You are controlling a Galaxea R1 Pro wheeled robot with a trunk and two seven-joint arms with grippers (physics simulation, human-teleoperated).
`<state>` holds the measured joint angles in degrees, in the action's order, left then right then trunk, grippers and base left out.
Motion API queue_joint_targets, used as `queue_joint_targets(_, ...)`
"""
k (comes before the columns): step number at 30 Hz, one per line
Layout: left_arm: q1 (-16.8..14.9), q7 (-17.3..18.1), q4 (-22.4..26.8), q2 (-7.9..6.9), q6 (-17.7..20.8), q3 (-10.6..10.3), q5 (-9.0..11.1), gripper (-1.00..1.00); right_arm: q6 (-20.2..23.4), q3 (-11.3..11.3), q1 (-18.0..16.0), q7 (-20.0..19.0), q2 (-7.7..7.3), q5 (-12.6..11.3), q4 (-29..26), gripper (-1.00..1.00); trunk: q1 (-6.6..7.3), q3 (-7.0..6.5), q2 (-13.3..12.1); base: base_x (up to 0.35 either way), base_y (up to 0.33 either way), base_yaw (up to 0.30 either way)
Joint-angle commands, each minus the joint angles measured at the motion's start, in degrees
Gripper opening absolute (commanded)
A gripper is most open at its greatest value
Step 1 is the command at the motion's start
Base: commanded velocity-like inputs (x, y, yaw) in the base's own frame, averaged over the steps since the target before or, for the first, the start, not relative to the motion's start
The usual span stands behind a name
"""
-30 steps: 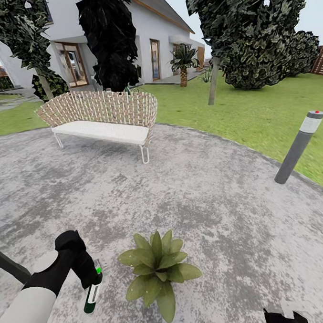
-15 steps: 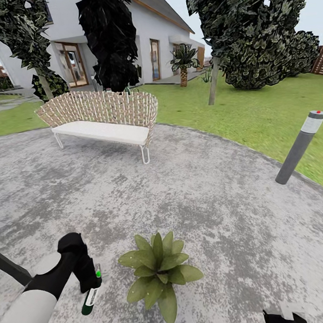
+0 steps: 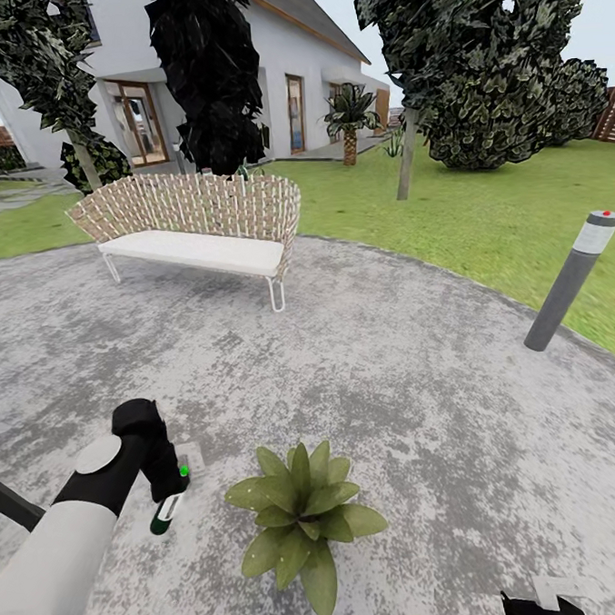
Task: Pick up the pesticide atomizer in the garden and spray insectifuge to fully cover both potted plants in the garden.
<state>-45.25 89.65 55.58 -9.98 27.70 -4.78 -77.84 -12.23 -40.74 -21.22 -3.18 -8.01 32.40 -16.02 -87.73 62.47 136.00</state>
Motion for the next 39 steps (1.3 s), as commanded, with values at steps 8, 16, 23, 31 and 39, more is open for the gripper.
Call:
queue_joint_targets(8, 1.82, 0.35, -0.85, -3.37, 0.34, -0.21, -0.46, -1.00, -0.33, -0.48, -0.05, -0.37, 0.01, 0.36, 0.02, 1.00, 0.01, 0.05, 0.02, 0.000, 0.000, 0.000)
queue_joint_targets(16, 3.04, 0.35, -0.62, 1.07, 0.71, -0.08, -0.12, -1.00, -0.28, -0.48, -0.05, -0.42, 0.04, 0.38, 0.02, 1.00, 0.01, 0.05, 0.02, 0.000, 0.000, 0.000)
queue_joint_targets(23, 3.14, 0.35, -0.77, 1.44, 0.98, 1.99, -0.62, -1.00, -0.17, -0.52, -0.05, -0.25, 0.10, 0.21, -0.06, 1.00, 0.01, 0.05, 0.02, -0.047, -0.025, 0.000)
queue_joint_targets(31, 3.18, 0.35, -1.10, 1.20, 1.22, 2.75, -0.46, -1.00, -0.22, -0.48, -0.05, -0.26, 0.19, 0.29, 0.02, 1.00, 0.01, 0.05, 0.02, -0.113, -0.040, 0.120)
queue_joint_targets(39, 3.23, 0.35, -2.70, 1.34, 1.22, 2.64, -0.50, -1.00, -0.30, -0.48, -0.05, -0.33, 0.15, 0.29, 0.02, 1.00, 0.01, 0.05, 0.02, 0.130, 0.021, 0.011)
